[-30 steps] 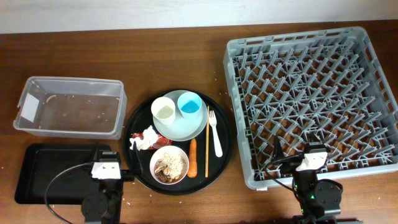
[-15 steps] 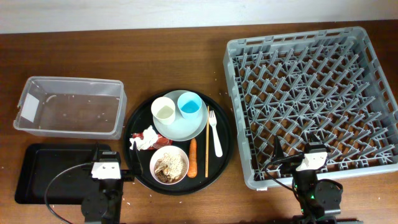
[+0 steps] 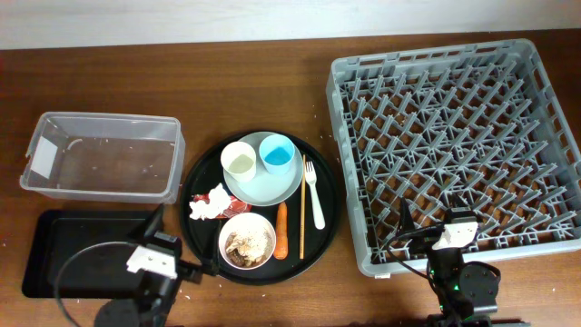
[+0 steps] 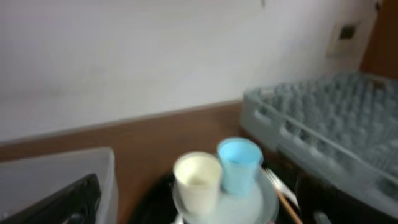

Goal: Sort waste into correct bins and load items into the dishwasher rack

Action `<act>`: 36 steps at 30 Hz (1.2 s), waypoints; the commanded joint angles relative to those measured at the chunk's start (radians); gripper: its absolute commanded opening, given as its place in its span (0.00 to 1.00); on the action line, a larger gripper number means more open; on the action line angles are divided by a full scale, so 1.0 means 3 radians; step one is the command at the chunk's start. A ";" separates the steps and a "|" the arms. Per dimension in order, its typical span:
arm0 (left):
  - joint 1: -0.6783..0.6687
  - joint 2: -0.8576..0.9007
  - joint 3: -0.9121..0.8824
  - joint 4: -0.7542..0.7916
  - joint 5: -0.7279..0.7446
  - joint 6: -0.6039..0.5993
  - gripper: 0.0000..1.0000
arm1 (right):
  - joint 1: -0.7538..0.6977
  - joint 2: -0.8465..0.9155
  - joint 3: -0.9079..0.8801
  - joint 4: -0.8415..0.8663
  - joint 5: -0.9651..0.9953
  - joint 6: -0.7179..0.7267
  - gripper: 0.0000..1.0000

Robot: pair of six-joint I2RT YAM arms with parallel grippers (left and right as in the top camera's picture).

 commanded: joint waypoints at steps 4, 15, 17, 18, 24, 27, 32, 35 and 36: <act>0.0010 0.1492 0.2116 -0.1536 0.0126 -0.0010 0.99 | 0.0018 -0.0015 -0.0018 -0.0015 0.0027 0.0015 0.99; 0.0010 0.3192 0.3094 -0.2921 -0.0557 -0.0267 0.17 | 0.0018 -0.0015 -0.0018 -0.0015 0.0027 0.0015 0.98; 0.0010 0.3421 0.3094 -0.3000 -0.0567 -0.0266 0.17 | 0.0018 -0.0015 -0.0018 -0.0015 0.0027 0.0015 0.99; 0.0008 0.3521 0.3094 -0.3011 -0.0570 -0.0266 0.17 | 0.0018 -0.0015 -0.0018 -0.0015 0.0027 0.0015 0.99; -0.0355 0.4281 0.3065 -0.3035 -0.0886 -0.0476 0.32 | 0.0018 -0.0015 -0.0018 -0.0015 0.0027 0.0015 0.99; -0.0455 0.4648 0.3047 -0.2949 -0.1100 -0.0551 0.36 | 0.0018 -0.0015 -0.0018 -0.0015 0.0027 0.0015 0.99; -0.0456 0.5141 0.3040 -0.2771 -0.1082 -0.0551 0.37 | 0.0018 -0.0015 -0.0018 -0.0015 0.0027 0.0015 0.99; -0.0496 0.5241 0.3038 -0.2645 -0.1062 -0.0549 0.40 | 0.0018 -0.0015 -0.0018 -0.0015 0.0027 0.0015 0.99; -0.0512 0.5257 0.3037 -0.2631 -0.1061 -0.0549 0.41 | 0.0018 -0.0015 -0.0018 -0.0014 0.0027 0.0015 0.99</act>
